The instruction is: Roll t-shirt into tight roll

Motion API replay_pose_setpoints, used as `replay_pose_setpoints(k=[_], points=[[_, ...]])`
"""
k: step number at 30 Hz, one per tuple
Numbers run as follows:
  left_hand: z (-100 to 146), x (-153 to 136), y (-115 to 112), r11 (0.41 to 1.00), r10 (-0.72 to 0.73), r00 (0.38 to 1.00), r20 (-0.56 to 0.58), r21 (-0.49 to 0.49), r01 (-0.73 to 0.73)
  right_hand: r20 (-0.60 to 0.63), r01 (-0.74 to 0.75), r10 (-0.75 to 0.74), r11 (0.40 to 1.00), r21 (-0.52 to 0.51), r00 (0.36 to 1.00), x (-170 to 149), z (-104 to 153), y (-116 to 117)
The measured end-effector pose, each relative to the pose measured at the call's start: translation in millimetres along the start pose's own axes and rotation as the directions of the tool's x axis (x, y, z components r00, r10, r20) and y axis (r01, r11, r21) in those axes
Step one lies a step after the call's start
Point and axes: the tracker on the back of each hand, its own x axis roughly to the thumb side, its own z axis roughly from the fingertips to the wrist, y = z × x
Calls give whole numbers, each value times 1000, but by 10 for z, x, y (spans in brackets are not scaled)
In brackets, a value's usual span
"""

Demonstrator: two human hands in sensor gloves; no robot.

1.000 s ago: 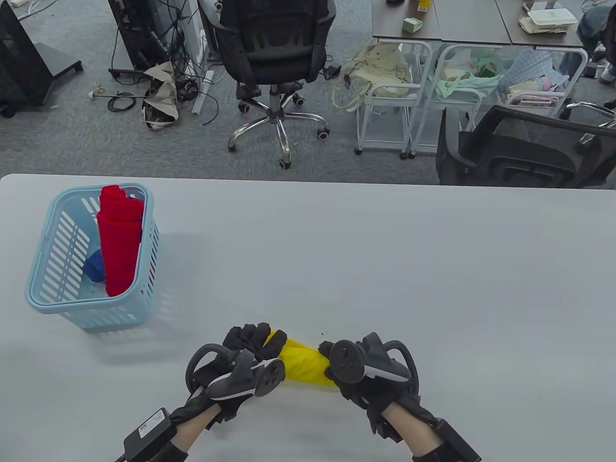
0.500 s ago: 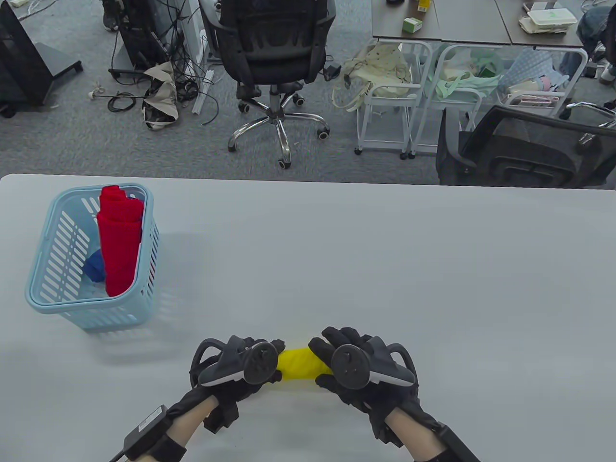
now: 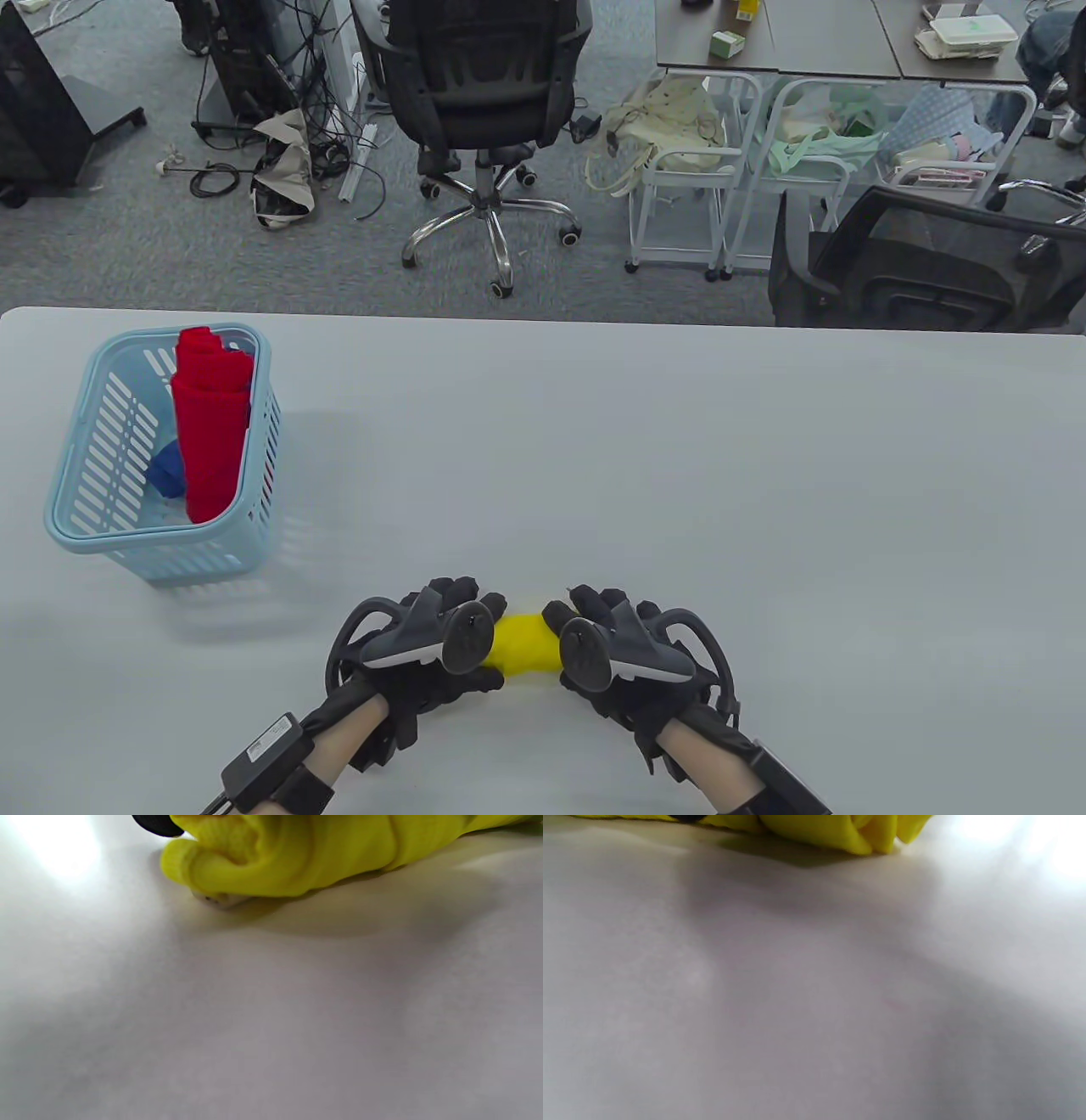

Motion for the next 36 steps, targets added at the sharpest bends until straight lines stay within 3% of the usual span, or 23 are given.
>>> replay_pose_setpoints(k=[5,12,16,19,22,24,28,29,31,34,36], points=[[95,-88,88,993,-27,997,-78,117,36,-70,8,-9,1000,-17,997,-150,-2,-20],[193,-387,141,981,-2,981,-196,189,40,-307,63,-75,997,-51,949,-738,26,-32],[225,-463,163,978,1,975,-221,205,45,-490,75,-124,990,-118,863,-1083,119,-49],[242,-495,169,977,8,974,-225,209,41,-654,-7,-76,992,-124,753,-1305,203,-48],[251,-517,173,975,2,972,-237,217,51,-734,-1,-90,992,-123,673,-1489,281,-29],[259,-528,181,973,-6,969,-246,221,62,-738,49,-148,987,-154,659,-1546,347,-44],[268,-558,184,972,-1,967,-256,226,61,-687,-12,-132,980,-200,715,-1419,478,-181],[268,-567,184,972,-2,966,-259,226,62,-611,-4,-123,979,-202,782,-1334,488,-203],[267,-574,182,973,-2,965,-262,224,63,-555,25,-126,982,-187,822,-1201,474,-186],[274,-568,187,974,-2,965,-263,218,62,-495,131,-137,990,-47,858,-1105,332,-39],[275,-565,189,974,-7,965,-263,215,66,-514,91,-58,995,39,856,-1091,263,46]])
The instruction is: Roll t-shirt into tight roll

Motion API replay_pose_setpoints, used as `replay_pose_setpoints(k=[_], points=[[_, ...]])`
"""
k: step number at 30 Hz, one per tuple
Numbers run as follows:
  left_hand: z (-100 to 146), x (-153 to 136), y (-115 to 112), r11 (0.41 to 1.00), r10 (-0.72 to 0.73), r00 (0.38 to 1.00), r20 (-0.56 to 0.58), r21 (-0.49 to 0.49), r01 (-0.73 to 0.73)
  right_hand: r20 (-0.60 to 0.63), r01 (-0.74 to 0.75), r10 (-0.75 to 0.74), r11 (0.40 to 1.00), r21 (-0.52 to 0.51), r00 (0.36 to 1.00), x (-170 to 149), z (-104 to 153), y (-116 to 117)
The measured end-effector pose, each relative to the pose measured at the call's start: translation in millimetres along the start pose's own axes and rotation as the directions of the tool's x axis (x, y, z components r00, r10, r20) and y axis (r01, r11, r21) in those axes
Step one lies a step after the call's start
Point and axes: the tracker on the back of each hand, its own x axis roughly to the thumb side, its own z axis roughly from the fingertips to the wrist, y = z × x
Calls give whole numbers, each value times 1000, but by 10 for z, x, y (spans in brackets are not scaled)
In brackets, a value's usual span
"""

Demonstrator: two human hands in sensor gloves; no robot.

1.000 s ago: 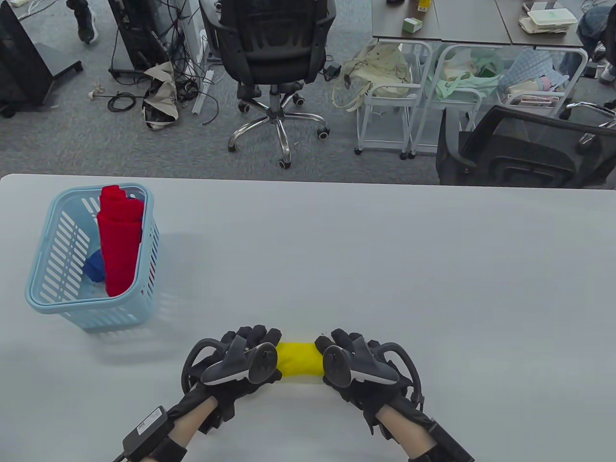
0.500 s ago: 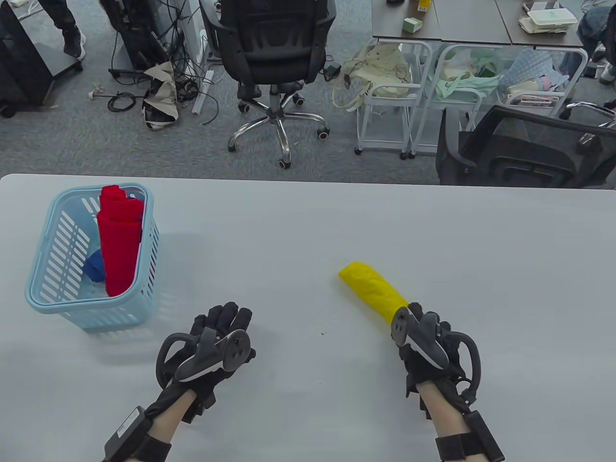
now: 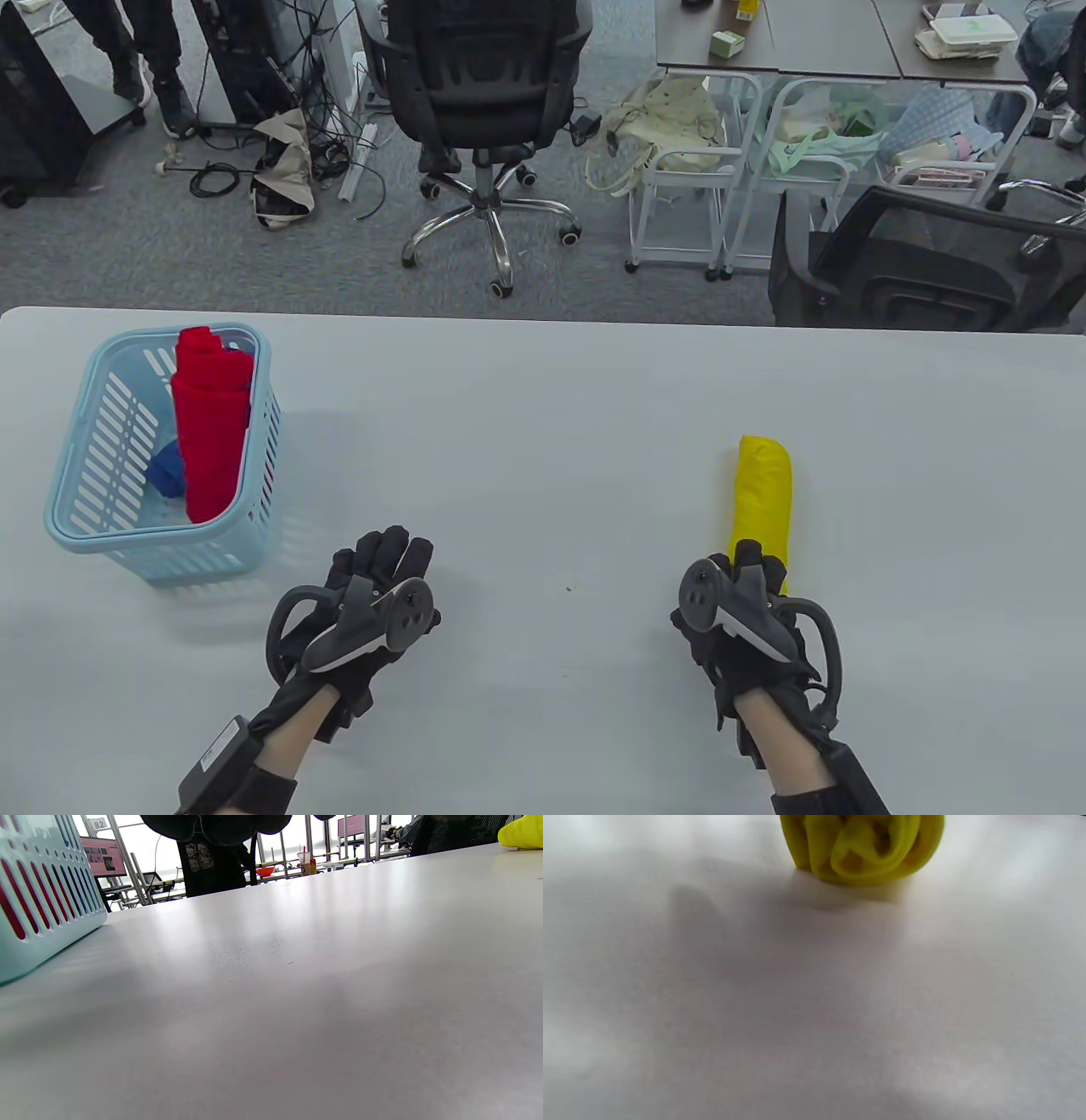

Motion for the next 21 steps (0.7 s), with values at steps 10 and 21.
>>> replay_pose_setpoints(k=[10,21], points=[[1,-83,14,999,38,999,-20,-2,-38,-79,7,-4,999,35,997,-148,-327,-13],[2,-104,14,999,43,999,-30,-8,-43,-181,50,-25,990,134,983,-733,-890,-150]])
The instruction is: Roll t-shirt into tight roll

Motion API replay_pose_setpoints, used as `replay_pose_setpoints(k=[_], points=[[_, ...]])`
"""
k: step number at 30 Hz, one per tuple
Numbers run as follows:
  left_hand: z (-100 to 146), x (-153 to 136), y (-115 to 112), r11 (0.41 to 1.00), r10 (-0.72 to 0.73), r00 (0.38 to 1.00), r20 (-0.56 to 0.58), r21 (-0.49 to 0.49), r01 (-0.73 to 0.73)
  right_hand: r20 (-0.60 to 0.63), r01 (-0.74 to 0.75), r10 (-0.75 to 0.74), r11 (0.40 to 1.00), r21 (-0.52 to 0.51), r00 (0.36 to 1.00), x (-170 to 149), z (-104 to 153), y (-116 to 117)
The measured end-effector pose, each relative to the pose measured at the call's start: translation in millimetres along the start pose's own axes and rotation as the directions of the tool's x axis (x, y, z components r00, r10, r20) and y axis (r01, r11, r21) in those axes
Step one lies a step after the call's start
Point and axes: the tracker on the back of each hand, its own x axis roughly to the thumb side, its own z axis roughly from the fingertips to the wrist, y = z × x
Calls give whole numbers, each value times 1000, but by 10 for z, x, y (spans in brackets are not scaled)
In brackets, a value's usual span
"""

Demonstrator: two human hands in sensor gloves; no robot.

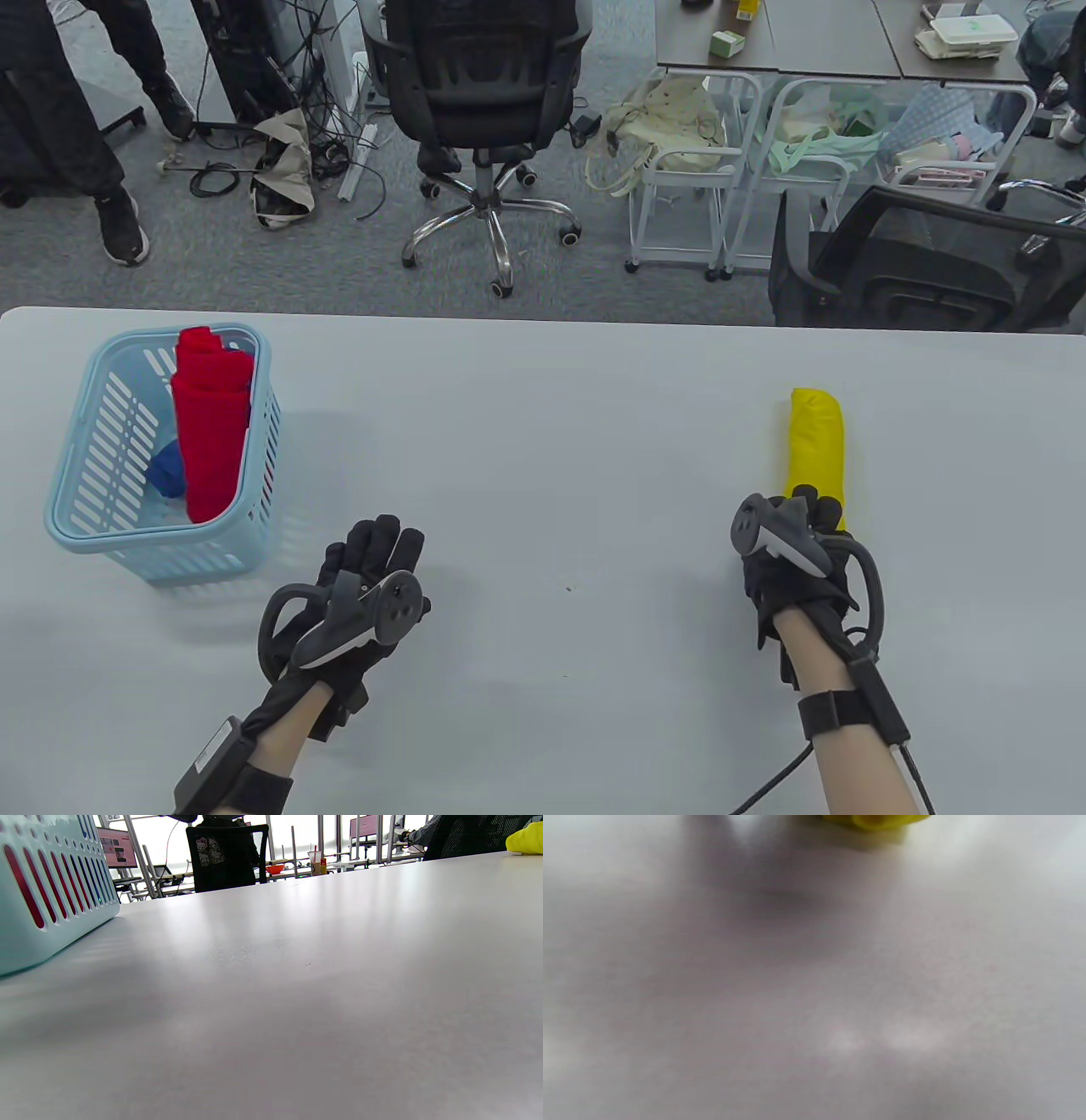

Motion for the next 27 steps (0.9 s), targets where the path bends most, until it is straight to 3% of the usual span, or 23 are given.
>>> replay_pose_setpoints(k=[10,27], points=[[-8,-13,-12,1000,3,1000,-7,-14,-3,-60,98,-94,992,77,994,-424,-432,-139],[-24,-15,-30,1000,7,1000,-6,-30,-7,-223,179,-146,974,137,964,-800,-657,-229]])
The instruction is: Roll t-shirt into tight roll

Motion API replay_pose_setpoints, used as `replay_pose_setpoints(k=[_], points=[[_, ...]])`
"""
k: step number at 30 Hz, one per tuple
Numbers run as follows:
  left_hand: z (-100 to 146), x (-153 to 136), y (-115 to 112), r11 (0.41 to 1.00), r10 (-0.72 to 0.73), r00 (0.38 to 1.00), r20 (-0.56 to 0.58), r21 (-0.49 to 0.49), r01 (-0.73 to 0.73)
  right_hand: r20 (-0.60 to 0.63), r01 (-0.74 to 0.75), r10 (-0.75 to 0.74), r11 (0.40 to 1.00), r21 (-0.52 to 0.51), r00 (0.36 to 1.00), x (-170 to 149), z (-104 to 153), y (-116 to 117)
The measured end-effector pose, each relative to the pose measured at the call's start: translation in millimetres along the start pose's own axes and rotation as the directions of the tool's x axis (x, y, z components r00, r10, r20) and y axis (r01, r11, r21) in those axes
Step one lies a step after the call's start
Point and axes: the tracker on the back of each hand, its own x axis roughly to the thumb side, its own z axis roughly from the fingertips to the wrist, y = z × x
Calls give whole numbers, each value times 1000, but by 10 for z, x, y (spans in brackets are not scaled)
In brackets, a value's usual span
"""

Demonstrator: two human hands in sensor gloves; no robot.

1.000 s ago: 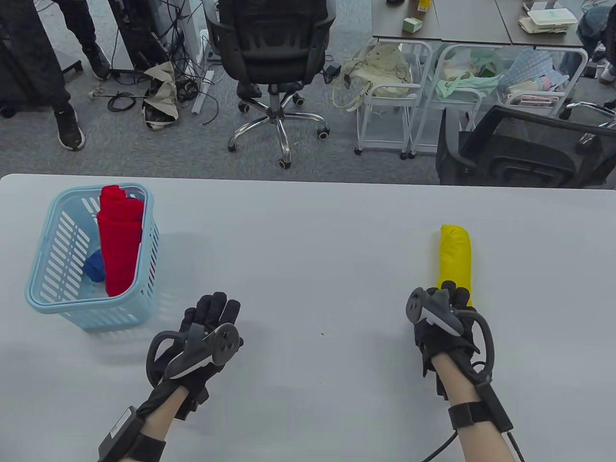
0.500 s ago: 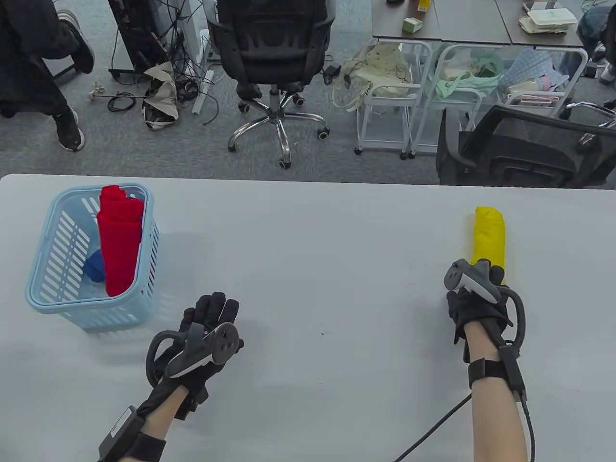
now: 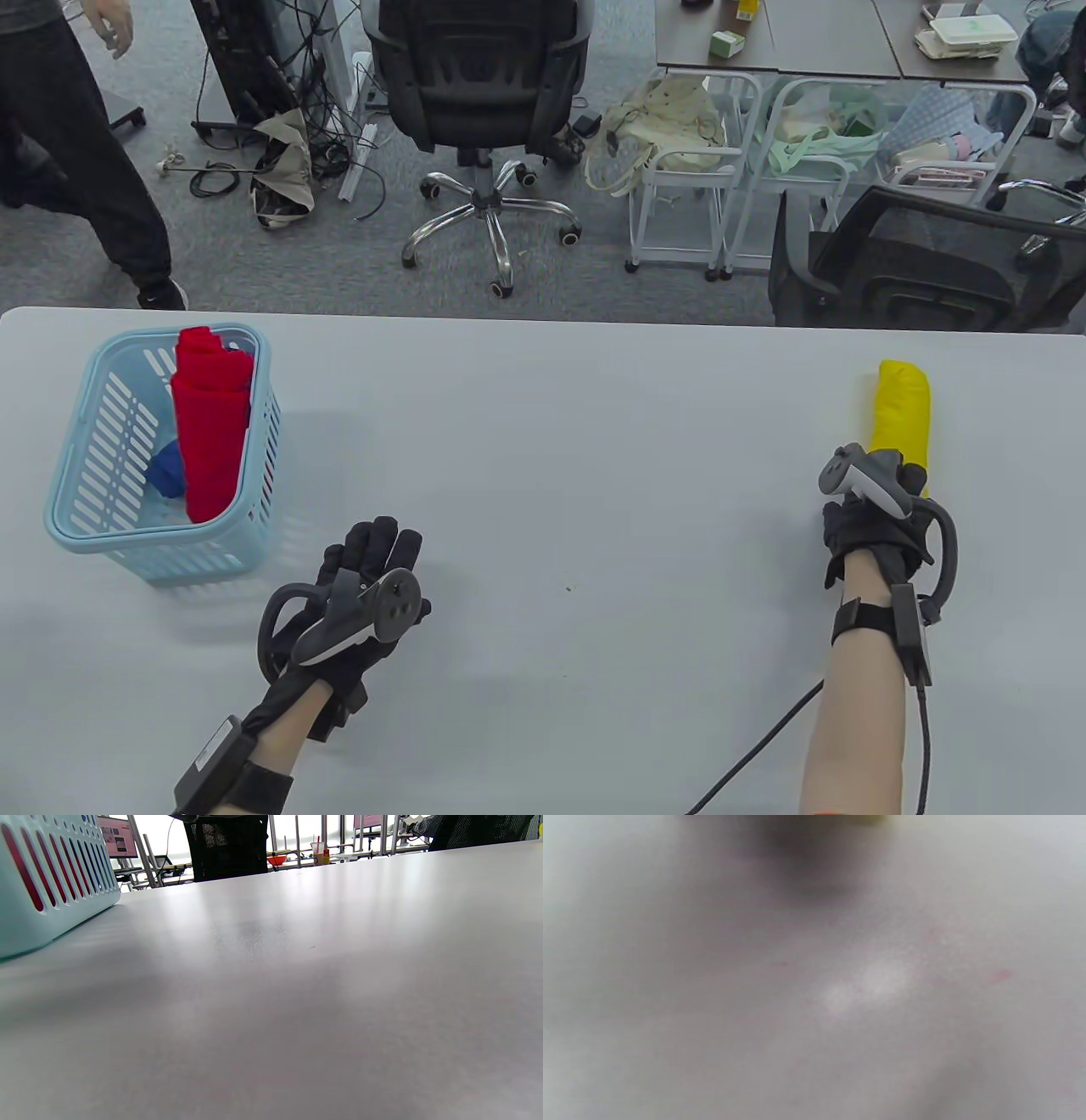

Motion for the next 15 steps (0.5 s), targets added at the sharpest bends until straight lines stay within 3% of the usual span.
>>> replay_pose_setpoints(k=[7,15], points=[[17,8,48,1000,-7,1000,6,25,7,34,-73,77,991,-109,996,211,162,-18],[29,49,46,999,-37,999,9,30,36,310,-53,144,957,-284,940,710,838,206]])
